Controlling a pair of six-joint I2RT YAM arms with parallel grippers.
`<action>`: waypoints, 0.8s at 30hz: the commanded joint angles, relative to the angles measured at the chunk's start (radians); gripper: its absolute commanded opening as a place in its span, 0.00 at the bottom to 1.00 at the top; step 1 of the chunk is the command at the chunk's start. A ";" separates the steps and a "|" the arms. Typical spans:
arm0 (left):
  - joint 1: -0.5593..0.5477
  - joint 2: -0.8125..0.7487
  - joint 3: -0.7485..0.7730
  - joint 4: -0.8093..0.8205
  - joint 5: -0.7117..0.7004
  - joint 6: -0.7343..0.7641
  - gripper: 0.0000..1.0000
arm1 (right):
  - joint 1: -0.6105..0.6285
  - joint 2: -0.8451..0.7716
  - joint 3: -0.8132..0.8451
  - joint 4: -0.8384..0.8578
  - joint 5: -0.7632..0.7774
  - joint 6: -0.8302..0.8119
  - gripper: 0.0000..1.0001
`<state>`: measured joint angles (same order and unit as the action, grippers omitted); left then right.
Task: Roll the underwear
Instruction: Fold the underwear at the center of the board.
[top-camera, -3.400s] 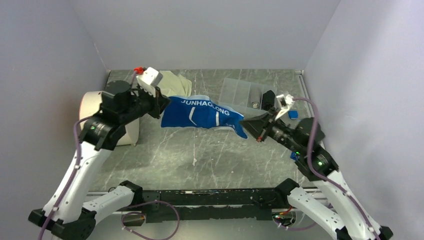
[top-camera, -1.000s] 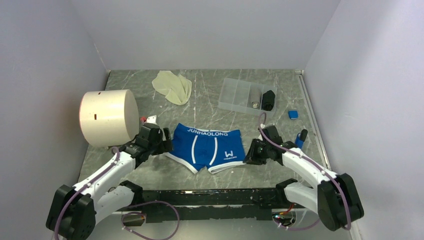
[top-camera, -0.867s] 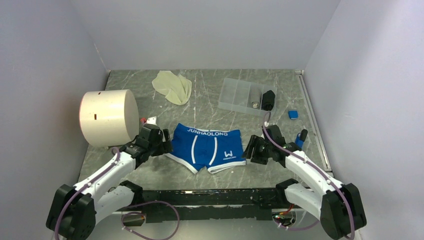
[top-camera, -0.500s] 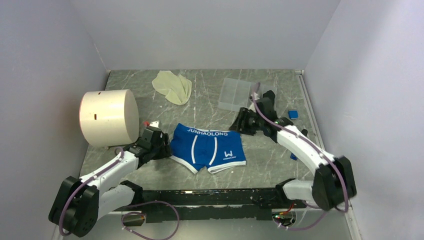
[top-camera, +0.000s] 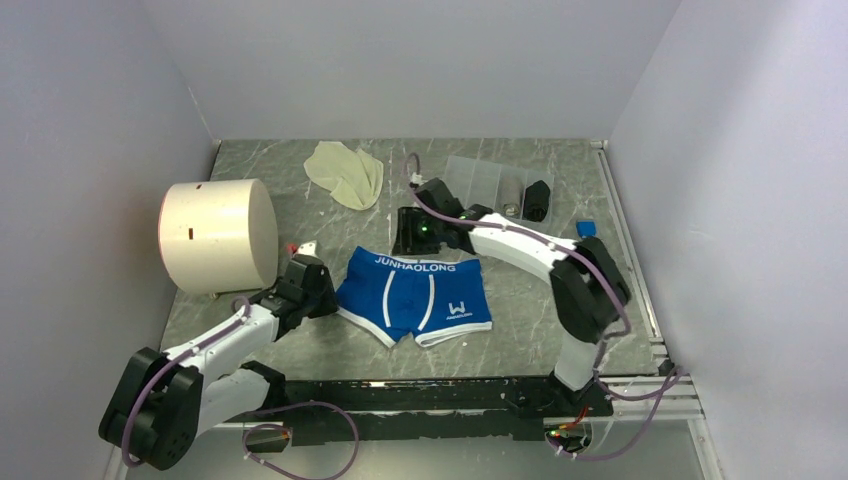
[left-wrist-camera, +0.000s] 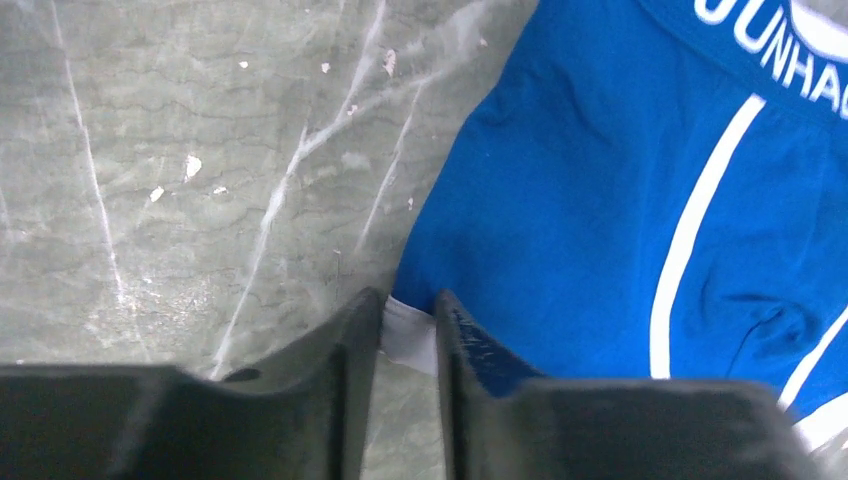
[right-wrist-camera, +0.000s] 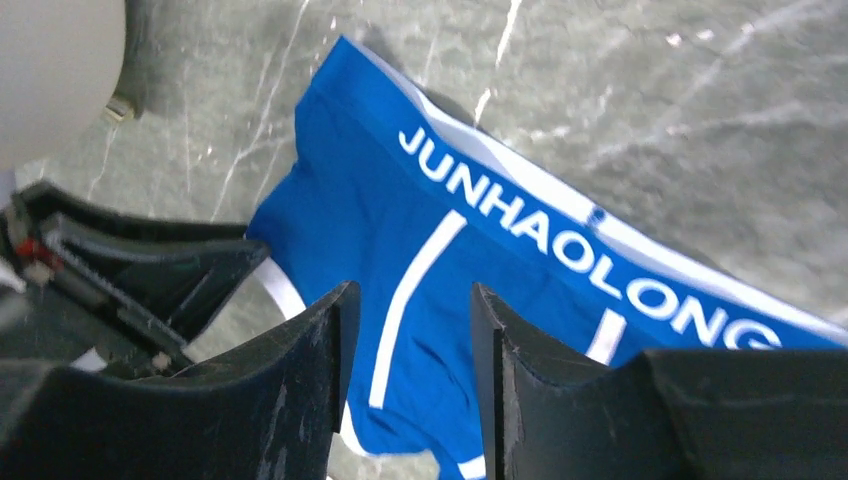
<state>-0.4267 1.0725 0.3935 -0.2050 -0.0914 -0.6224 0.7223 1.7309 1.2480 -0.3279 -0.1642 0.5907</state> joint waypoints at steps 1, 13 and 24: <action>-0.003 -0.008 -0.054 0.038 -0.015 -0.064 0.27 | 0.056 0.143 0.156 0.019 0.069 0.027 0.47; -0.003 -0.099 -0.082 -0.006 -0.075 -0.105 0.15 | 0.130 0.502 0.539 -0.052 0.091 0.032 0.45; -0.003 -0.080 -0.077 0.009 -0.039 -0.112 0.15 | 0.160 0.656 0.728 -0.184 0.221 0.014 0.47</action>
<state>-0.4271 0.9878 0.3180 -0.1761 -0.1352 -0.7216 0.8642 2.3333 1.8664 -0.4232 -0.0265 0.6209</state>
